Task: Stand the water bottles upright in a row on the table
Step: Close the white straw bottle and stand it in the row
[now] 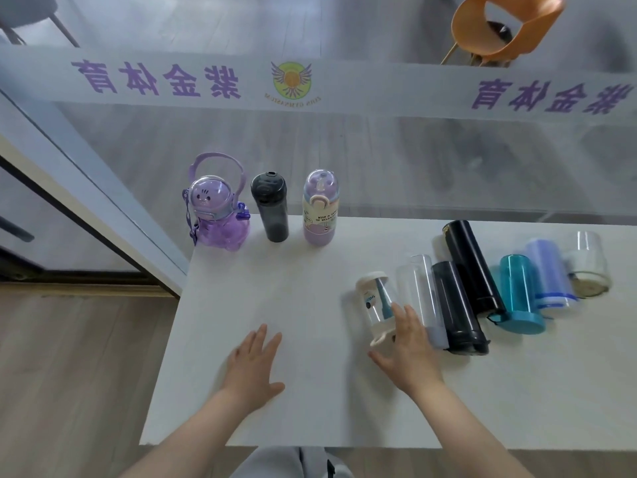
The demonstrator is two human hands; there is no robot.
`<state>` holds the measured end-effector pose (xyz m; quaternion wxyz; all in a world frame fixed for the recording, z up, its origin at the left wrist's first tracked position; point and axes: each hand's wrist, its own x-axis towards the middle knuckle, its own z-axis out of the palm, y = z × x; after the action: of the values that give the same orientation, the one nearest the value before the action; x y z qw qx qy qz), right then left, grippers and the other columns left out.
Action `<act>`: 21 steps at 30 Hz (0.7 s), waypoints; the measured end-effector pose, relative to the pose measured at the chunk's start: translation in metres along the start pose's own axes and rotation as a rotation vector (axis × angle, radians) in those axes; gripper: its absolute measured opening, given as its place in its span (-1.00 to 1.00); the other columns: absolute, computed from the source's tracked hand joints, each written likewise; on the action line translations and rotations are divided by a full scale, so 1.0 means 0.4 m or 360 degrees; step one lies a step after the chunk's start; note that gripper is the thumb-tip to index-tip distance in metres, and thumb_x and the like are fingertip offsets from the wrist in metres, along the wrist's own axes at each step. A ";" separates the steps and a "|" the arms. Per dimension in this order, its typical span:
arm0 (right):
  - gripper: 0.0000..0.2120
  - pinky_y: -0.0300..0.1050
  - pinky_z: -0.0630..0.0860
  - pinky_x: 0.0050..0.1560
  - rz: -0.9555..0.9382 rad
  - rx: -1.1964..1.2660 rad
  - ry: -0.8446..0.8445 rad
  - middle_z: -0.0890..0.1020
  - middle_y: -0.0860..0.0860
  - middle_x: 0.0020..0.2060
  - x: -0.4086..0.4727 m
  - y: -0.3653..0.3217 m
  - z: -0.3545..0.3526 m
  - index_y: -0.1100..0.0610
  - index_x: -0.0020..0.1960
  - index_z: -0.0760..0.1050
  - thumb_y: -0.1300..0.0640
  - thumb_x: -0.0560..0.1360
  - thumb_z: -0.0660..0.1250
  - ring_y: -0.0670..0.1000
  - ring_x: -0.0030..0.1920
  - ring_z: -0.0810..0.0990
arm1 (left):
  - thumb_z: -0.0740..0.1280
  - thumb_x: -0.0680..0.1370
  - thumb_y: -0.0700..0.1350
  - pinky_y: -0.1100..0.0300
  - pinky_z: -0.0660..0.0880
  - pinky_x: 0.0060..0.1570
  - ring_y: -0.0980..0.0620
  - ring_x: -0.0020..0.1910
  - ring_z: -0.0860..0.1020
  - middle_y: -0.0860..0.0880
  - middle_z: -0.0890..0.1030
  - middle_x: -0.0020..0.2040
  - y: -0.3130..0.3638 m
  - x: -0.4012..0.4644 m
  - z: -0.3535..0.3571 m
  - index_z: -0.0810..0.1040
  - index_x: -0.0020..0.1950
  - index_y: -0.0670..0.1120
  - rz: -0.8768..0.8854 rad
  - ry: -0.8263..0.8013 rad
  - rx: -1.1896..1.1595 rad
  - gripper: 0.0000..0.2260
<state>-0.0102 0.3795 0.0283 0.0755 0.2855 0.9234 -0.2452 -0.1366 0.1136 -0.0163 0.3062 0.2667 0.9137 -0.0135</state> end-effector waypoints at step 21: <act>-0.40 -0.08 0.50 0.06 0.0729 0.1167 -0.0030 0.56 0.01 0.16 -0.040 -0.139 0.032 -0.14 0.47 0.12 -0.16 0.51 0.28 0.00 0.04 0.57 | 0.31 0.56 0.06 0.33 0.10 0.40 0.13 0.50 0.18 0.10 0.16 0.54 0.113 0.020 -0.174 0.08 0.55 0.09 0.0795 -0.0087 -0.0674 -0.37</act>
<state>-0.0285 0.3254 0.0444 0.0300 0.4887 0.6873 -0.5365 -0.1579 0.1693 0.0422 0.3731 0.4126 0.7940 0.2454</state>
